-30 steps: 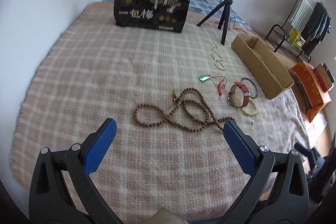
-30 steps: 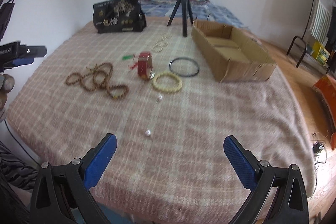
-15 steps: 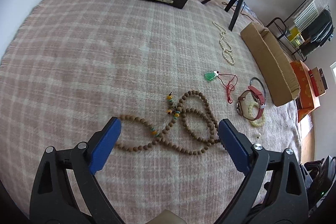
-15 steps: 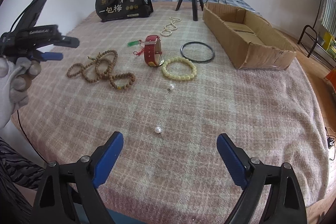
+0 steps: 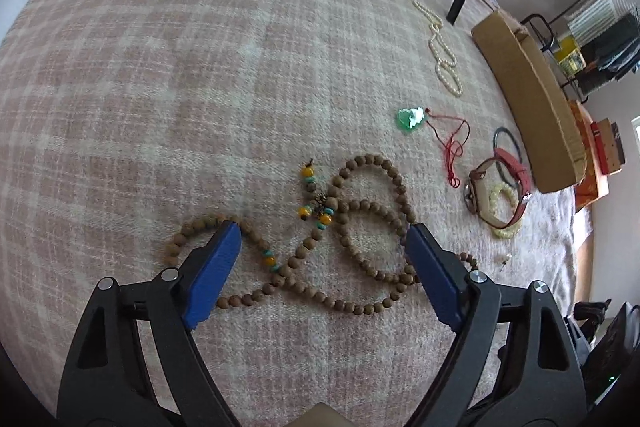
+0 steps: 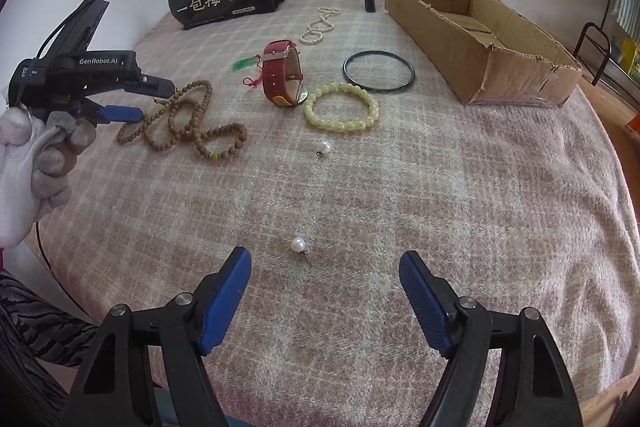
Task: Organize jewelry
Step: 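Lower the left tool toward the brown bead necklace while the right tool approaches a loose pearl, then close the left tool on the brown bead necklace while the right tool grasps the pearl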
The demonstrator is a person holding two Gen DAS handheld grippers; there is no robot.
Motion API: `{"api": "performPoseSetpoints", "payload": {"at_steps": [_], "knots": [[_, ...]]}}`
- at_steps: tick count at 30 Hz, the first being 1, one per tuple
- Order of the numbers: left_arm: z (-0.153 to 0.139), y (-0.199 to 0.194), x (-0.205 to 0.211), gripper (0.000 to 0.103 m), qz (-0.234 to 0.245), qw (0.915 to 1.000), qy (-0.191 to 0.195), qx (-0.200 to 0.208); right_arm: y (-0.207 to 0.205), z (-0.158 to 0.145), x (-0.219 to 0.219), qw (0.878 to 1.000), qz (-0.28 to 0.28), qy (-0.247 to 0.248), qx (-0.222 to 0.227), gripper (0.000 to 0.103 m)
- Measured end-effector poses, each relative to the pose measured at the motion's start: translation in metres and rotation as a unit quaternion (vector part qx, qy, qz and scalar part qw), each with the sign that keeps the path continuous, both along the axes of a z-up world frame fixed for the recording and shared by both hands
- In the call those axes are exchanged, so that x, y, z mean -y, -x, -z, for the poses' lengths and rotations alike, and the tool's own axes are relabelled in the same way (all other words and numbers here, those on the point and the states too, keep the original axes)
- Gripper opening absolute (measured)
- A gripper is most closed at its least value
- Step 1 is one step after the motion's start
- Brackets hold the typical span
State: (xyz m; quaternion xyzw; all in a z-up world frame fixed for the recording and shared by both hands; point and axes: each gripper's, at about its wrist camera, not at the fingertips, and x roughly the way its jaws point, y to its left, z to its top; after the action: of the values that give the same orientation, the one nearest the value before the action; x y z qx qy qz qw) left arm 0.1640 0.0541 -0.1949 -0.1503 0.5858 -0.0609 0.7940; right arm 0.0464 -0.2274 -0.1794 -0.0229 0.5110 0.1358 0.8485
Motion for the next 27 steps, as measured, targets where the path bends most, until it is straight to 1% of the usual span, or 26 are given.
{"api": "performPoseSetpoints", "payload": {"at_steps": [3, 6, 9, 11, 14, 18, 20, 23, 24, 25, 26, 27], "knots": [[0.003, 0.002, 0.009, 0.087, 0.008, 0.9999, 0.003, -0.007, 0.0, 0.001, -0.005, 1.0, -0.008, 0.0, 0.001, 0.076], [0.004, 0.004, 0.021, 0.087, 0.022, 0.9997, -0.012, -0.006, -0.003, 0.004, -0.01, 1.0, -0.016, -0.003, -0.003, 0.071], [0.004, 0.005, 0.031, 0.087, 0.031, 0.9993, -0.02, -0.006, -0.007, 0.009, -0.016, 1.0, -0.021, -0.007, -0.009, 0.063], [0.004, 0.006, 0.037, 0.087, 0.037, 0.999, -0.025, -0.006, -0.009, 0.012, -0.019, 1.0, -0.024, -0.01, -0.012, 0.056], [0.006, 0.005, 0.043, 0.087, 0.046, 0.9984, -0.031, -0.006, -0.011, 0.015, -0.022, 1.0, -0.026, -0.007, -0.011, 0.049], [0.007, 0.007, 0.052, 0.087, 0.048, 0.9972, -0.057, -0.003, -0.014, 0.018, -0.02, 1.0, -0.025, -0.009, -0.013, 0.04], [0.008, 0.007, 0.057, 0.087, 0.052, 0.996, -0.072, -0.001, -0.014, 0.019, -0.018, 1.0, -0.027, -0.009, -0.013, 0.033], [0.01, 0.009, 0.063, 0.087, 0.054, 0.9942, -0.092, 0.006, -0.013, 0.02, -0.018, 0.999, -0.031, 0.0, -0.011, 0.028], [0.01, 0.009, 0.066, 0.085, 0.057, 0.9935, -0.099, 0.008, -0.013, 0.02, -0.018, 0.999, -0.032, 0.002, -0.01, 0.027], [0.011, 0.01, 0.068, 0.083, 0.059, 0.9922, -0.109, 0.012, -0.011, 0.02, -0.018, 0.999, -0.032, 0.004, -0.009, 0.025], [0.011, 0.01, 0.07, 0.076, 0.06, 0.991, -0.118, 0.015, -0.011, 0.02, -0.018, 0.999, -0.032, 0.006, -0.008, 0.022], [0.01, 0.01, 0.071, 0.073, 0.062, 0.9904, -0.122, 0.019, -0.01, 0.02, -0.017, 0.999, -0.032, 0.008, -0.007, 0.021]]}}
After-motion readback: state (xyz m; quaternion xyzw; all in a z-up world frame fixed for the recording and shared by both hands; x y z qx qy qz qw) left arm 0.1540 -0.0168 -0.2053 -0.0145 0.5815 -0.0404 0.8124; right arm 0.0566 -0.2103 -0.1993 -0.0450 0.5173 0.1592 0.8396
